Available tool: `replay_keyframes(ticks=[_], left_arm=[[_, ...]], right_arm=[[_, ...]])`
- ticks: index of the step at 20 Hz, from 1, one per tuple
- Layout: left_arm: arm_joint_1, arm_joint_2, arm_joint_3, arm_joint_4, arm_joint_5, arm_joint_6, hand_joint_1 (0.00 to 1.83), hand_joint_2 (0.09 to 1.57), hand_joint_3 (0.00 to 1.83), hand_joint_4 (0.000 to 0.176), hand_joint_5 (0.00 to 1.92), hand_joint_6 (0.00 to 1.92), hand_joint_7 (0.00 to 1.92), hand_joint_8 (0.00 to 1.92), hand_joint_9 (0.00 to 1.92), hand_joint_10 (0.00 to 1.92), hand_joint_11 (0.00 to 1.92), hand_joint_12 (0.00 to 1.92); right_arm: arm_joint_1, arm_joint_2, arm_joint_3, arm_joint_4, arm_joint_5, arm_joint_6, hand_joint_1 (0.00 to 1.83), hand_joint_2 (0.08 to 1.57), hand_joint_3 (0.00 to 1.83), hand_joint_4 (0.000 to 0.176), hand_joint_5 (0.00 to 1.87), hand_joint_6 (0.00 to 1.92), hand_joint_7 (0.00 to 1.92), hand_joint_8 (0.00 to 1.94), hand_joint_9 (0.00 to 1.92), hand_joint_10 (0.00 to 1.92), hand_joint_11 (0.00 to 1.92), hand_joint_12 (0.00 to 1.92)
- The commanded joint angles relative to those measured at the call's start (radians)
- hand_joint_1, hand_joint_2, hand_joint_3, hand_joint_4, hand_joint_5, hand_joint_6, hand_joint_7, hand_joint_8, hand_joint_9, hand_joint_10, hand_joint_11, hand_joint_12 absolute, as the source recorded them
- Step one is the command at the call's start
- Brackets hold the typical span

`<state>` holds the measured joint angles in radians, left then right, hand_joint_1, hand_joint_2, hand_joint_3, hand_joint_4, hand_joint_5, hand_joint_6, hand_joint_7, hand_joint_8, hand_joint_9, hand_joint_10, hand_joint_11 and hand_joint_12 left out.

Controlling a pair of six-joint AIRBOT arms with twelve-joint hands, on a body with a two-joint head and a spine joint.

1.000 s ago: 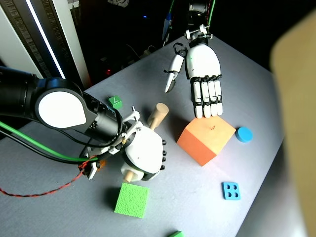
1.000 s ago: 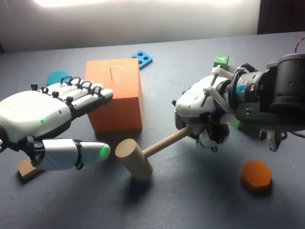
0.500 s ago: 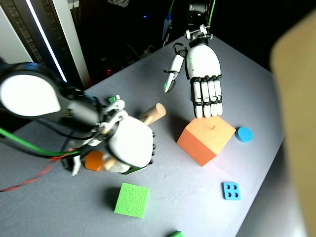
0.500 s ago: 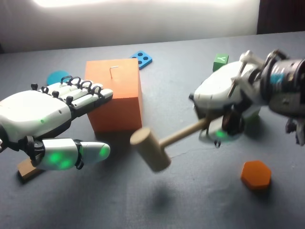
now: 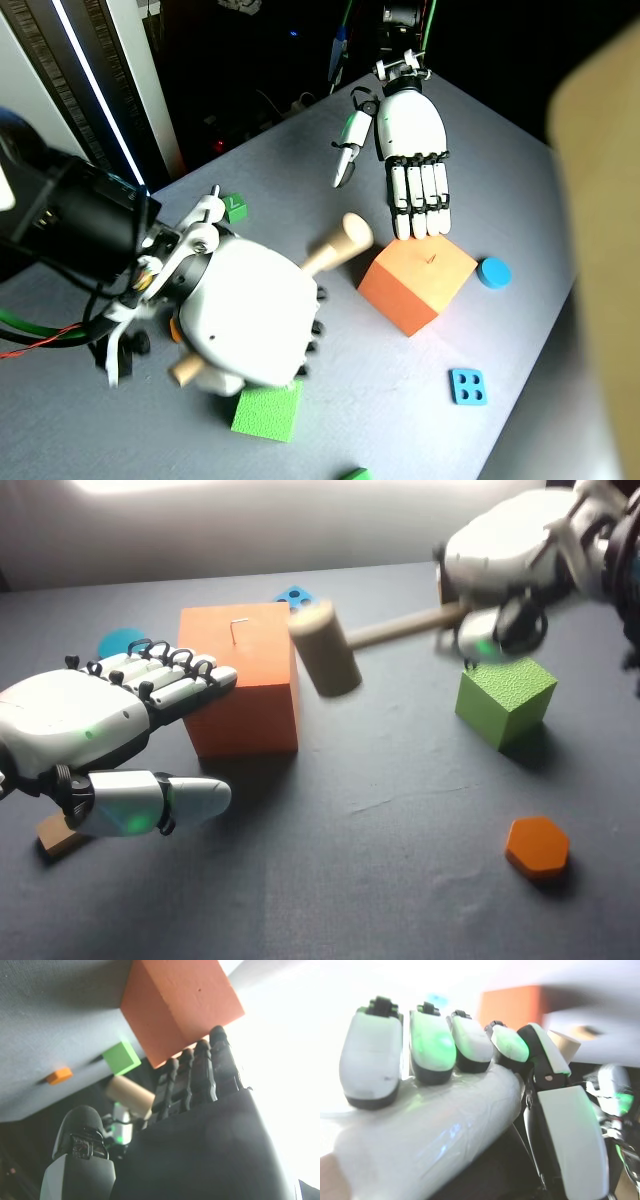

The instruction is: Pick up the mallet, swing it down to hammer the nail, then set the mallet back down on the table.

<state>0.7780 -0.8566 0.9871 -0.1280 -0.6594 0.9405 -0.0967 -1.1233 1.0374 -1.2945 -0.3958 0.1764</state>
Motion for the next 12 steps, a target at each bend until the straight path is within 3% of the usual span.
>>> replay_keyframes(ticks=[1, 4, 6, 8, 12], left_arm=[[-0.008, 0.001, 0.006, -0.004, -0.072, -0.004, 0.0, 1.22, 0.0, 0.0, 0.05, 0.01, 0.02, 0.01, 0.0, 0.0, 0.0, 0.0], [-0.009, 0.001, 0.007, -0.004, -0.072, -0.004, 0.0, 1.22, 0.0, 0.0, 0.04, 0.0, 0.02, 0.0, 0.0, 0.0, 0.0, 0.0], [-0.009, 0.001, 0.007, -0.004, -0.072, -0.004, 0.0, 1.22, 0.0, 0.0, 0.04, 0.0, 0.02, 0.0, 0.0, 0.0, 0.0, 0.0], [-0.01, 0.0, 0.007, -0.004, -0.072, -0.003, 0.0, 1.22, 0.0, 0.0, 0.03, 0.0, 0.01, 0.0, 0.0, 0.0, 0.0, 0.0], [-0.01, 0.0, 0.007, -0.003, -0.069, -0.002, 0.0, 1.21, 0.0, 0.0, 0.03, 0.0, 0.01, 0.0, 0.0, 0.0, 0.0, 0.0]], right_arm=[[0.014, 0.005, -0.002, -0.116, 0.028, 0.083, 0.63, 1.57, 0.01, 0.176, 1.17, 1.92, 1.42, 1.94, 1.55, 1.92, 1.73, 1.92], [0.008, -0.008, -0.005, -0.488, -0.061, 0.431, 0.64, 1.57, 0.0, 0.176, 1.19, 1.92, 1.43, 1.94, 1.56, 1.92, 1.74, 1.92], [-0.007, -0.034, -0.005, -0.68, -0.155, 0.572, 0.64, 1.57, 0.0, 0.176, 1.2, 1.92, 1.44, 1.94, 1.57, 1.92, 1.75, 1.92], [-0.015, -0.053, -0.003, -0.754, -0.192, 0.616, 0.58, 1.57, 0.02, 0.176, 1.2, 1.92, 1.44, 1.94, 1.57, 1.92, 1.74, 1.92], [-0.018, -0.127, 0.04, -0.782, -0.215, 0.62, 0.68, 1.55, 0.0, 0.176, 1.22, 1.92, 1.43, 1.94, 1.55, 1.92, 1.73, 1.92]])
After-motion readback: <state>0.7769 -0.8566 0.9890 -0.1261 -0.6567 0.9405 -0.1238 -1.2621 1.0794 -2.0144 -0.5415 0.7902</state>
